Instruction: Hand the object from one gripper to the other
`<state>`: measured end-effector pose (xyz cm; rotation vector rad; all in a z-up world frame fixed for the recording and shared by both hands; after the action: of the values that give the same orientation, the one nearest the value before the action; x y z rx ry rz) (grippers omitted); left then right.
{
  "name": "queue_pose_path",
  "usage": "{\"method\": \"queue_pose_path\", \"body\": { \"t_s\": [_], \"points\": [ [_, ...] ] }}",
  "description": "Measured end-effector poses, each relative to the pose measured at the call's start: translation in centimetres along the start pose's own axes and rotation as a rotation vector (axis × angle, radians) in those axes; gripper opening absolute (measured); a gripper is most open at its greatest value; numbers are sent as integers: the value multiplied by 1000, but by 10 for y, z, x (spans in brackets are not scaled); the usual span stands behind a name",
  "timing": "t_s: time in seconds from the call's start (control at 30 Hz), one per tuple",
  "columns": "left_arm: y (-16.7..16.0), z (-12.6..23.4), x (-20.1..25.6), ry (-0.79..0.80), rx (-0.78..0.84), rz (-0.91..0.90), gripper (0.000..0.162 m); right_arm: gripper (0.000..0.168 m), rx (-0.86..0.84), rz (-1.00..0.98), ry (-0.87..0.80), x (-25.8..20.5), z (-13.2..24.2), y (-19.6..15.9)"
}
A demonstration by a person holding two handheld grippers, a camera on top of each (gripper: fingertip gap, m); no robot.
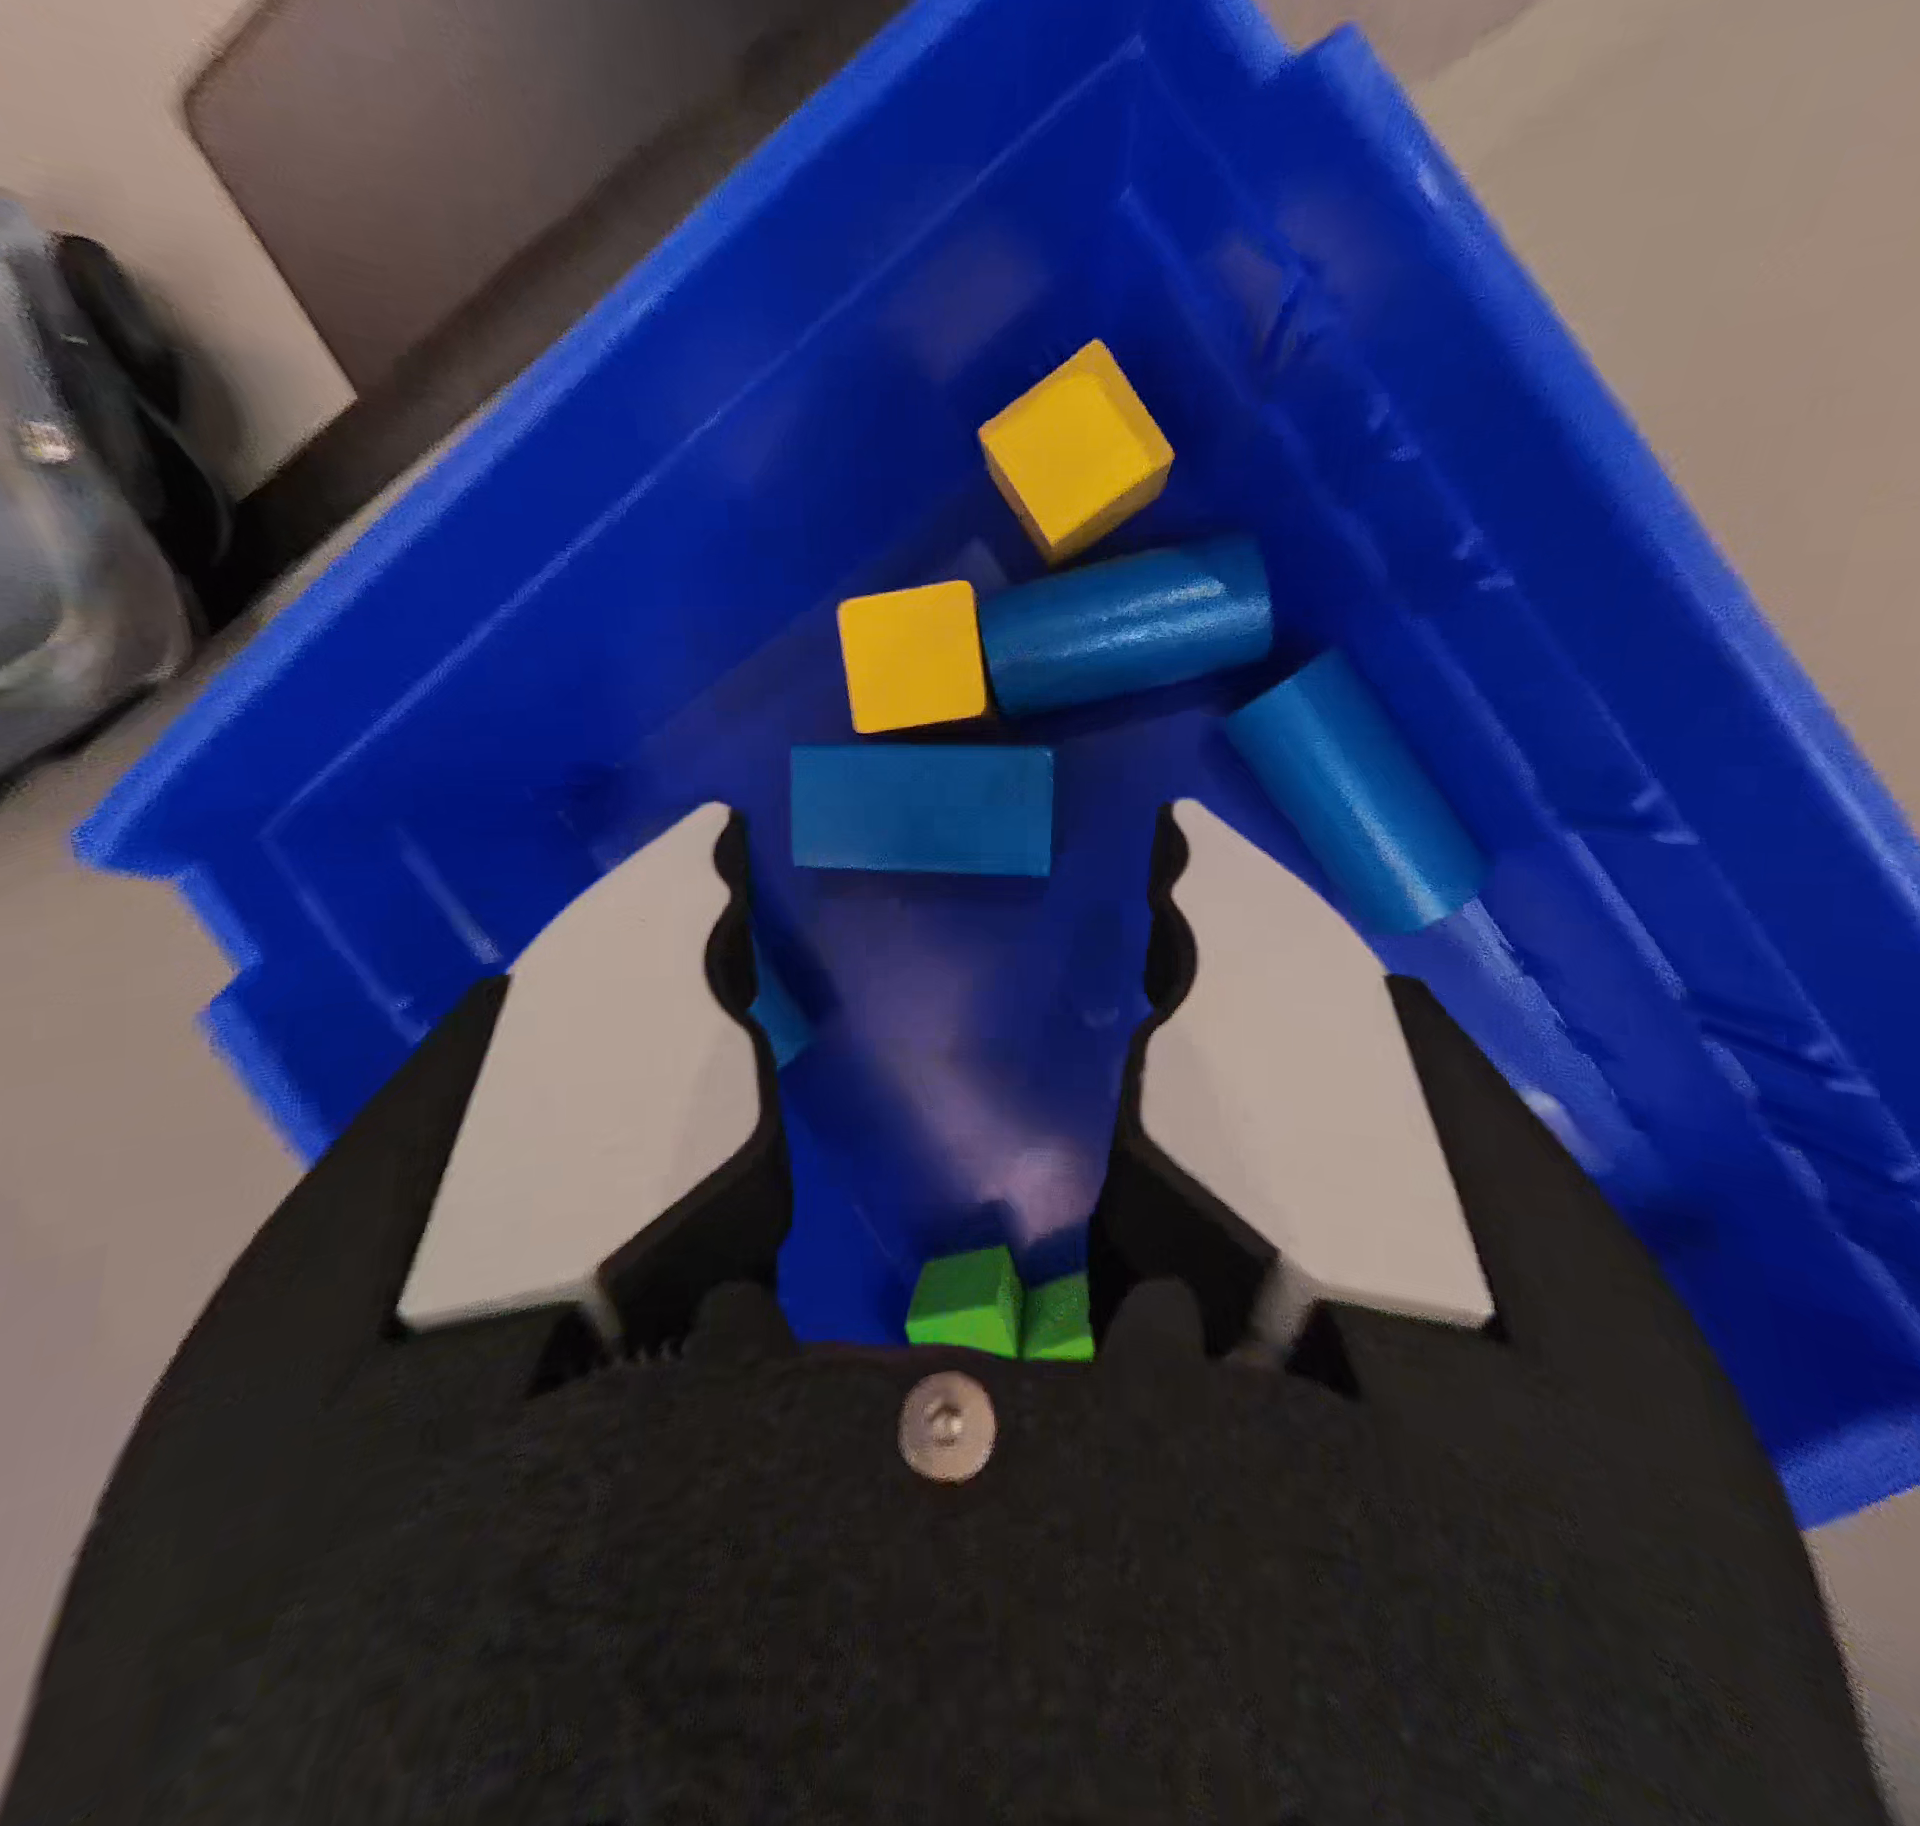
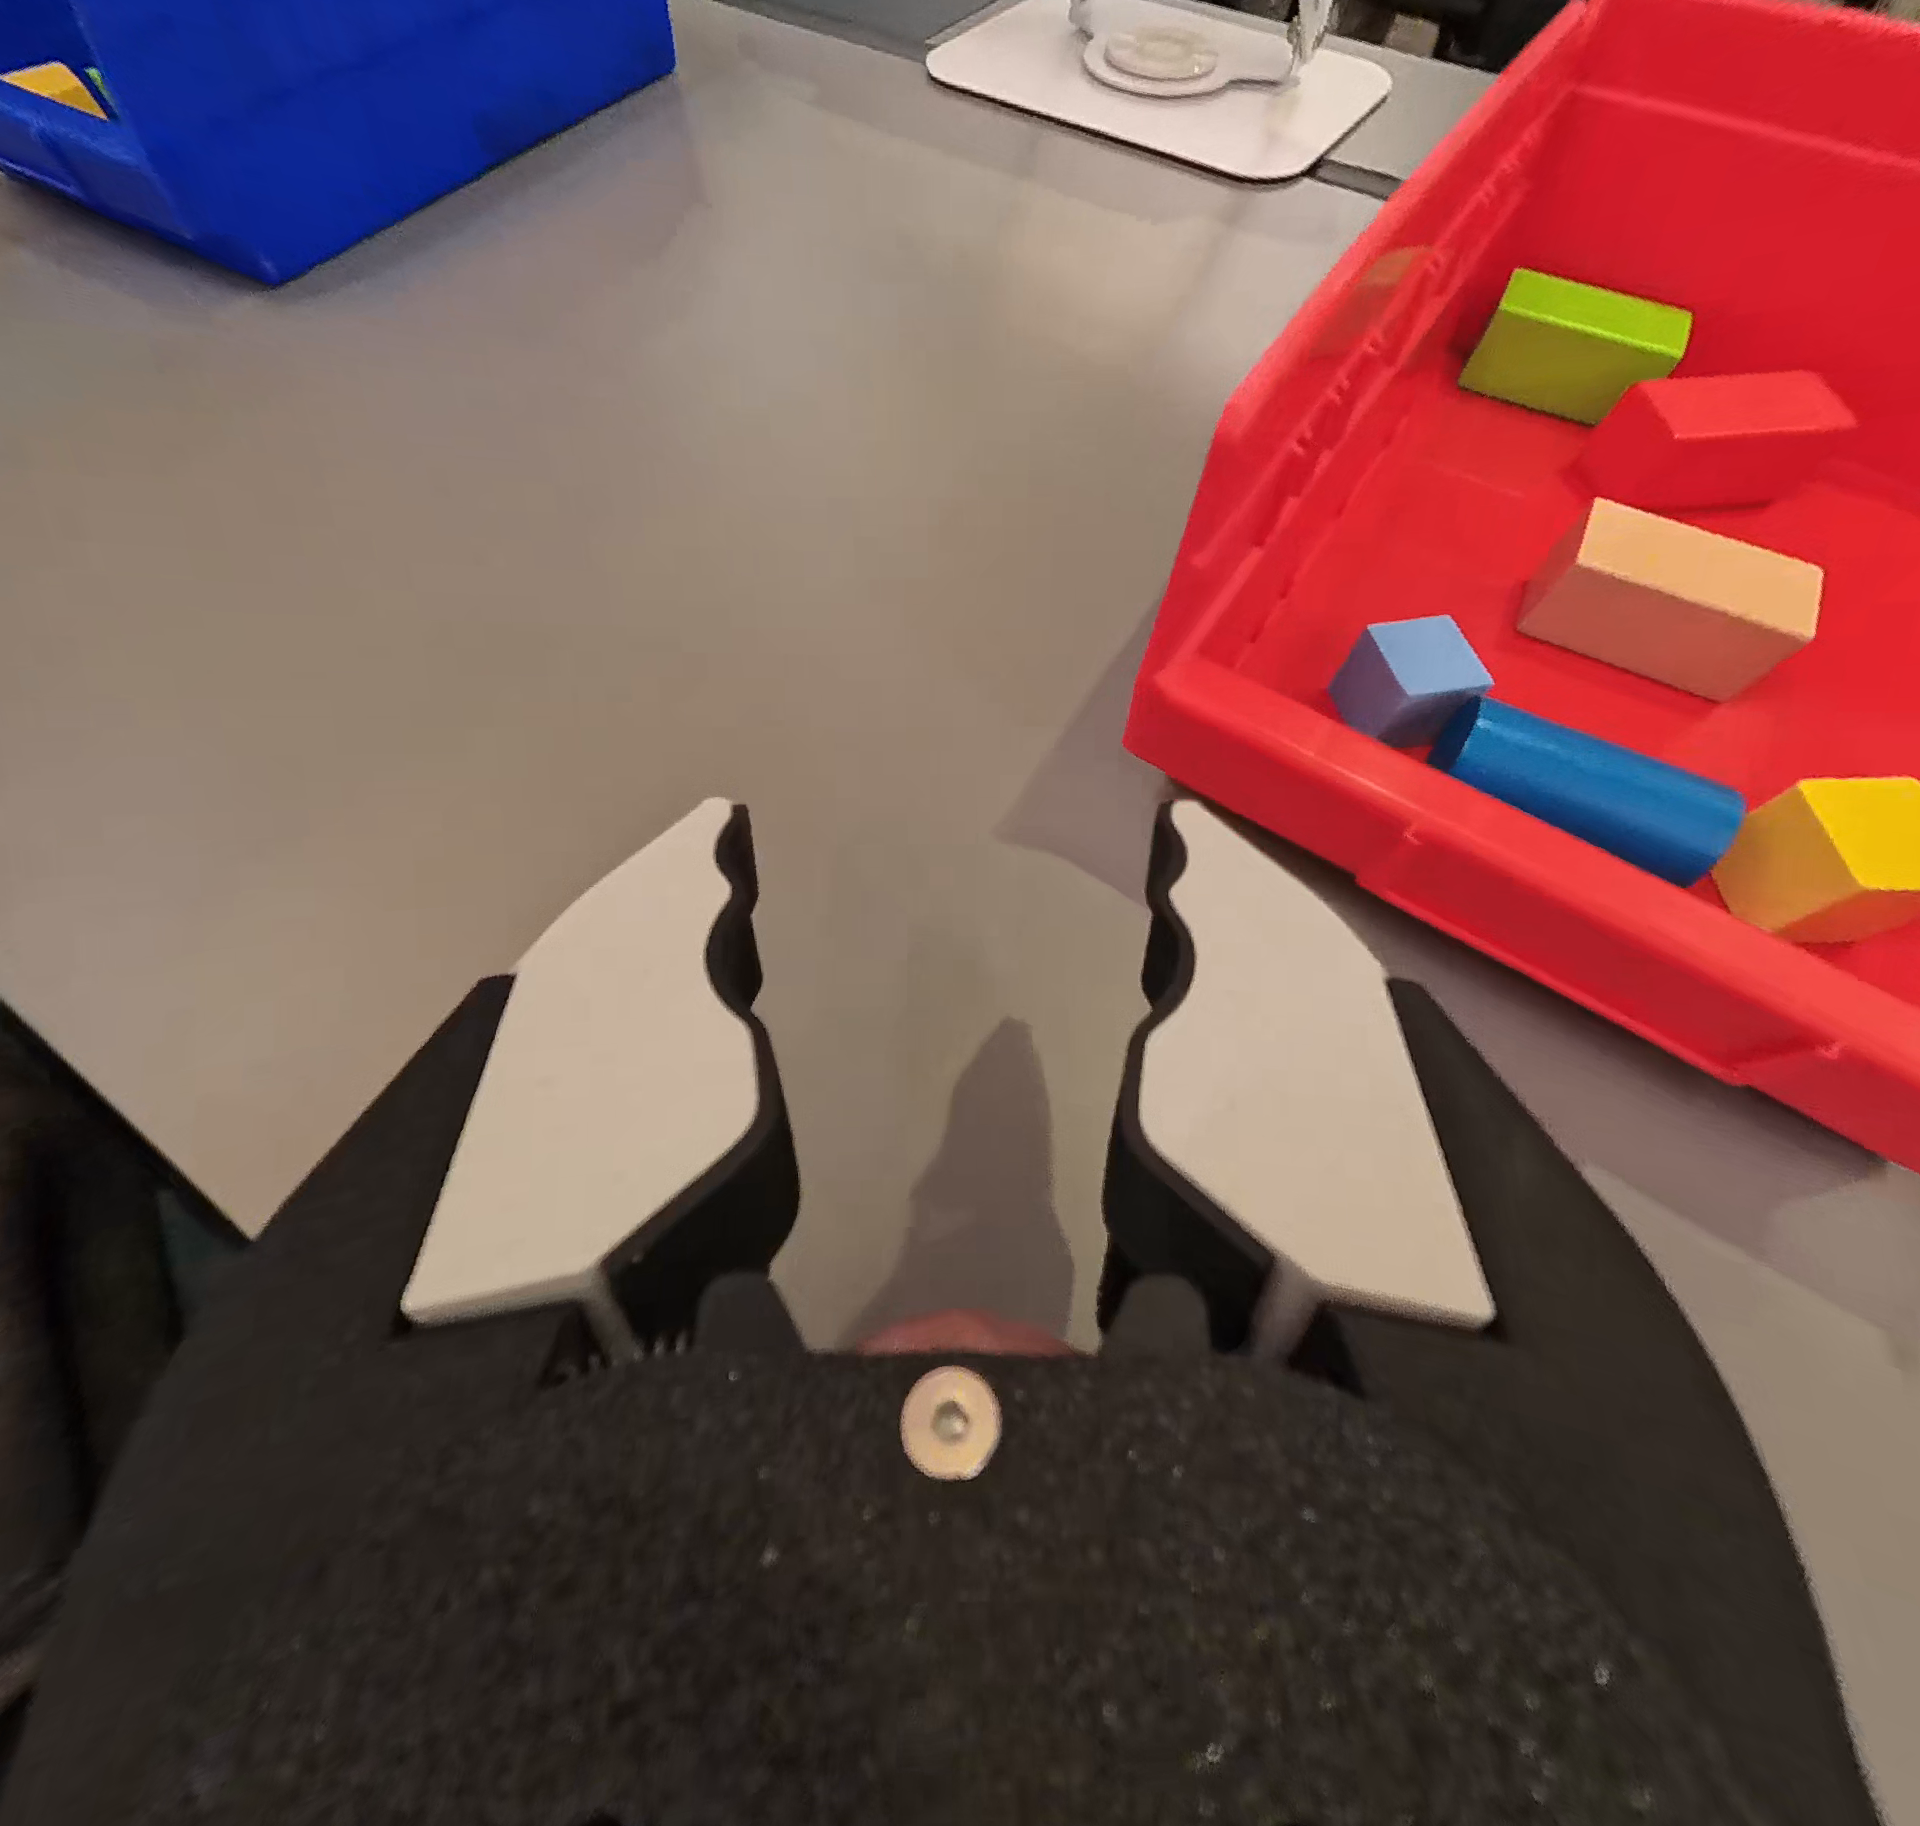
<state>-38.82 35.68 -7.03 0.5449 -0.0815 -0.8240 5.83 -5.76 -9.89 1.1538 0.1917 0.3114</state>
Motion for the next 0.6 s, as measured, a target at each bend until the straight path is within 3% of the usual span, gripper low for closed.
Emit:
{"method": "queue_pose_path", "body": {
  "t_s": [0.13,0.3,0.47,0.6],
  "points": [
    [-9,-30,-6,40,-109,-22,80,72,-27,-26,-5,5,0,-9],
    [-19,-51,-6,59,-174,-32,71,71,-55,-37,-4,8,-3,-15],
    [-21,-43,-9,0,-165,71,70,71,-50,-38,8,6,-6,-11],
    [-22,-10,-10,-107,-38,217,70,71,-30,-24,30,5,-10,-5]
  ]
}}
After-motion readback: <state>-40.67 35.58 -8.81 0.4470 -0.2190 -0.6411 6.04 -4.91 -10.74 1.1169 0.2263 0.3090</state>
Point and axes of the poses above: each gripper's, where its closed fingertips meet, z back along the fingers, y out of its top, x = y × z across the jaws, the point moved 7 cm from there along z, back along the fingers, and after that the axes turned 5 degrees about x, right-handed, at the moved point
